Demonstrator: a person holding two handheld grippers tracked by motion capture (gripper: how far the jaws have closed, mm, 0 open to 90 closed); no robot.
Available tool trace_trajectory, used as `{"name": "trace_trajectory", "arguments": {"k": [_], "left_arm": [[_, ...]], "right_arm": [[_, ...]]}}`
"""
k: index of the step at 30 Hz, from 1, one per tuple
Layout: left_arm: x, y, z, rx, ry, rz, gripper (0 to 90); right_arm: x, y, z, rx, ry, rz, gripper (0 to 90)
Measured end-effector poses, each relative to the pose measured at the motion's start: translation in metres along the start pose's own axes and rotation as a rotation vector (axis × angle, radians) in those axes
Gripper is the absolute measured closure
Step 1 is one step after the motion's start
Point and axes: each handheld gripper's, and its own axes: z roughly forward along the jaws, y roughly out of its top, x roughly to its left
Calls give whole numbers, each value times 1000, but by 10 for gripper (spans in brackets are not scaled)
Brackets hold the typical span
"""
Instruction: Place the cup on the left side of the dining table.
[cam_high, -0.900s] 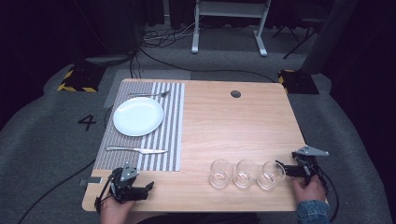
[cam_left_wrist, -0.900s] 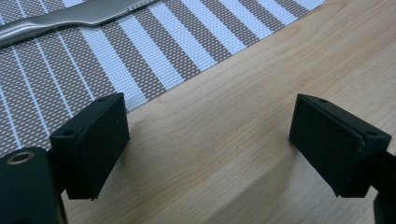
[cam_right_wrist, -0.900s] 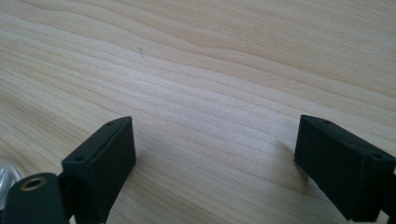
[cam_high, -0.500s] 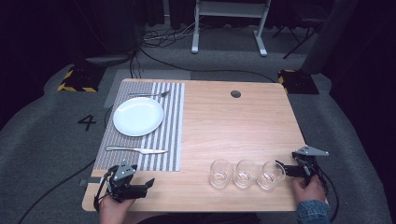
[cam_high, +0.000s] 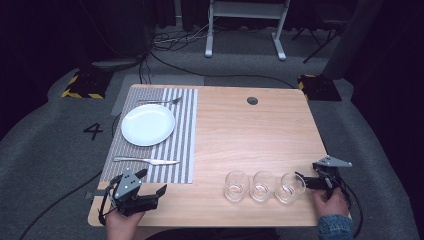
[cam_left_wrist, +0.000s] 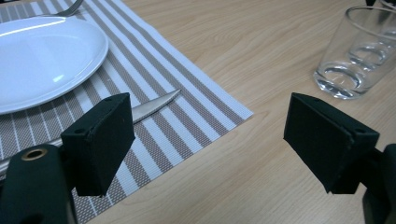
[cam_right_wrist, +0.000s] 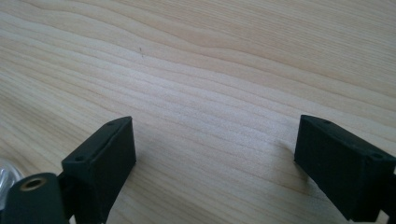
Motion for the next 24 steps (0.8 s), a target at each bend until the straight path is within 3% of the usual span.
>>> {"name": "trace_trajectory", "arguments": {"k": [6, 9, 12, 24], "left_arm": [[-4, 10, -1, 11, -22, 4, 166], [-5, 12, -1, -15, -11, -5, 170], [-5, 15, 3, -29, -27, -12, 170], [-23, 36, 24, -18, -115, 47, 170]], "right_arm": [[0, 0, 0, 0, 0, 0, 128], [0, 0, 0, 0, 0, 0, 128], [0, 0, 0, 0, 0, 0, 128], [0, 0, 0, 0, 0, 0, 128]]}}
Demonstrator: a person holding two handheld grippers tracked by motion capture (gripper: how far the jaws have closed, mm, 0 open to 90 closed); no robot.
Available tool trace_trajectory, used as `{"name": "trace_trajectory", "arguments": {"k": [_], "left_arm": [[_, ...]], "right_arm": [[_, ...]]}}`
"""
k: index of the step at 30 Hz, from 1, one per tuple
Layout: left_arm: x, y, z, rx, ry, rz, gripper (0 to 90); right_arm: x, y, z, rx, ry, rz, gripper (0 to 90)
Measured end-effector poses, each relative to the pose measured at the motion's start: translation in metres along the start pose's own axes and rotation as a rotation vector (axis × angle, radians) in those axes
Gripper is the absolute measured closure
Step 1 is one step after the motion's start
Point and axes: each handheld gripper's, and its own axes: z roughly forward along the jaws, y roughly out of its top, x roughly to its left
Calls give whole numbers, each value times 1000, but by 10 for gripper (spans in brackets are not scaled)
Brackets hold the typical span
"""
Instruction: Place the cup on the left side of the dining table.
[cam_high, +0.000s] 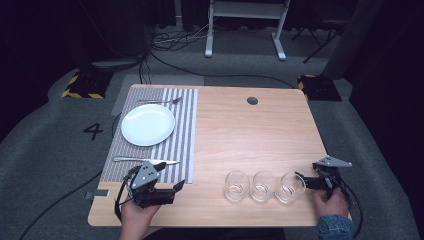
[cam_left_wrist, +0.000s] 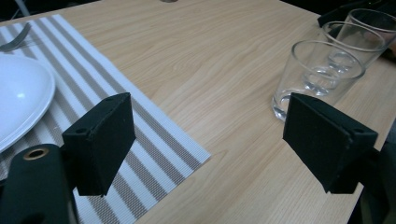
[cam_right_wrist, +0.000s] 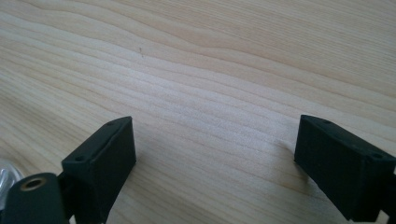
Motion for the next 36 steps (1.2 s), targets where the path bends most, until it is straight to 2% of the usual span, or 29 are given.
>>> {"name": "trace_trajectory", "arguments": {"k": [4, 14, 20, 23, 32, 36], "left_arm": [[-5, 8, 11, 6, -28, 28, 170], [-12, 20, 27, 8, -76, 51, 170], [-19, 28, 39, 13, -118, 81, 169], [-21, 30, 43, 18, -123, 90, 165], [-30, 41, 60, 25, -191, 110, 151], [-32, 44, 66, 29, -205, 119, 148]], "right_arm": [[0, 0, 0, 0, 0, 0, 128], [0, 0, 0, 0, 0, 0, 128], [0, 0, 0, 0, 0, 0, 128], [0, 0, 0, 0, 0, 0, 129], [0, 0, 0, 0, 0, 0, 128], [0, 0, 0, 0, 0, 0, 129]]}}
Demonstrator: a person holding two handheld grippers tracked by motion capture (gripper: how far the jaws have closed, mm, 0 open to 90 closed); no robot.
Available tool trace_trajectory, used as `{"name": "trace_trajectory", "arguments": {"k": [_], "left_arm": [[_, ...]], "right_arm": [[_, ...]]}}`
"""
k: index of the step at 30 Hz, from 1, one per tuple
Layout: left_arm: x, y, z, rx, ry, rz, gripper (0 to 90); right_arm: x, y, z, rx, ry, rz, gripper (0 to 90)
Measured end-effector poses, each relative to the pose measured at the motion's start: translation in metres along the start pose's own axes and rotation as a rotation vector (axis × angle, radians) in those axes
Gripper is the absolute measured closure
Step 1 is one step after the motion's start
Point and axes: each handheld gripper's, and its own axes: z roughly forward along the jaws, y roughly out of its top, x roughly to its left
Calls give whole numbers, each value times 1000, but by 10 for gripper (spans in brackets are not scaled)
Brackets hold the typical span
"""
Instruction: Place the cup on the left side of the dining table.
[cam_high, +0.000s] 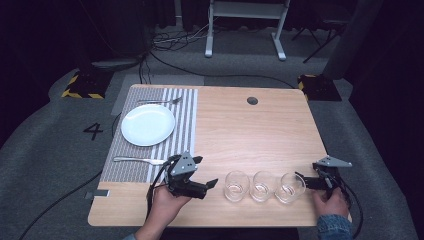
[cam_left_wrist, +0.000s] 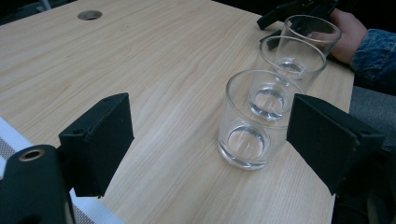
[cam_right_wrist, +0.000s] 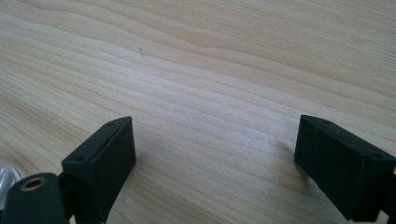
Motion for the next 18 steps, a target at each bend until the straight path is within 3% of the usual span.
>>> {"name": "trace_trajectory", "arguments": {"k": [6, 18], "left_arm": [[-6, 8, 15, 11, -58, 18, 139], [-19, 13, 39, 16, -129, 36, 49]], "right_arm": [[0, 0, 0, 0, 0, -1, 128], [0, 0, 0, 0, 0, 0, 128]]}}
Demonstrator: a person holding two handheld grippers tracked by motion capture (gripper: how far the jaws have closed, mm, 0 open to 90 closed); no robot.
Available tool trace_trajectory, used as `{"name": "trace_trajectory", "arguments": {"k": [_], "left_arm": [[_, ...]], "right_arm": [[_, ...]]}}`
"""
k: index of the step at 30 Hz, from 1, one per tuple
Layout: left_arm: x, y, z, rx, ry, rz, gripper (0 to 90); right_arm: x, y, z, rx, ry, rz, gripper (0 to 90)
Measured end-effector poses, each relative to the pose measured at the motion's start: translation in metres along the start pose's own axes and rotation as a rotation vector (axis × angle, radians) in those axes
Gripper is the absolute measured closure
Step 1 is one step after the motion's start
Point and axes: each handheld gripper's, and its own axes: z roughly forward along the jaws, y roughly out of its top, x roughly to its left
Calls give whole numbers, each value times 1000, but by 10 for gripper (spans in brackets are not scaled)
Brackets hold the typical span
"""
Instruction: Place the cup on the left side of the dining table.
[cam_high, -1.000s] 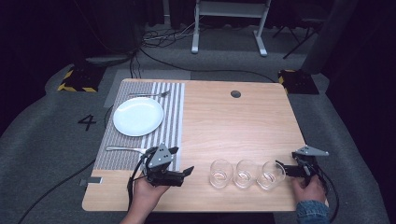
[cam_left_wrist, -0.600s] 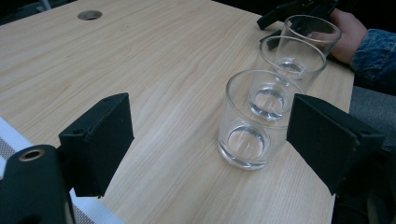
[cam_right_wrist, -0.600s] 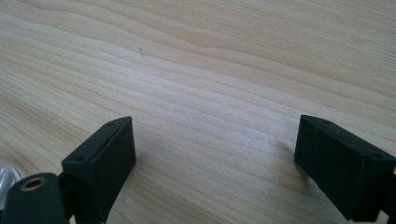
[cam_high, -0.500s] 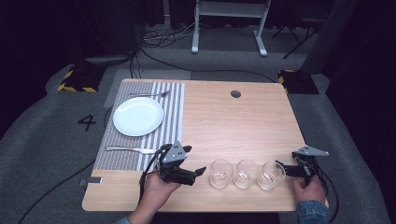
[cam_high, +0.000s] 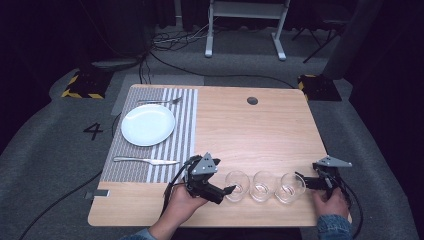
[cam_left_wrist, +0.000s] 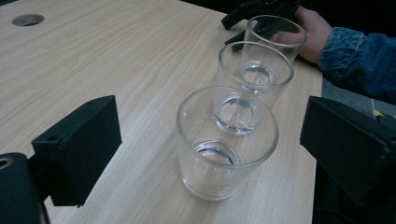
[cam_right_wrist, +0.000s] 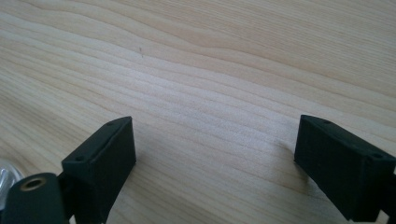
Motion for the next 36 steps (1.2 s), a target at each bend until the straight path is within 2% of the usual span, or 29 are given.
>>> {"name": "trace_trajectory", "arguments": {"k": [2, 7, 12, 24, 28, 32, 36], "left_arm": [[-2, 1, 5, 2, -26, 1, 34], [-4, 0, 10, 2, -52, -4, 1], [-8, -3, 21, -10, -89, 7, 0], [-11, -13, 38, -13, -111, 19, 0], [-13, -13, 41, -24, -87, 39, 0], [-12, -15, 39, -38, -17, 53, 0], [-7, -19, 45, -16, -6, 43, 0]], "right_arm": [[0, 0, 0, 0, 0, 0, 128], [0, 0, 0, 0, 0, 0, 128], [0, 0, 0, 0, 0, 0, 128], [0, 0, 0, 0, 0, 0, 128], [0, 0, 0, 0, 0, 0, 128], [0, 0, 0, 0, 0, -1, 129], [0, 0, 0, 0, 0, 0, 129]]}}
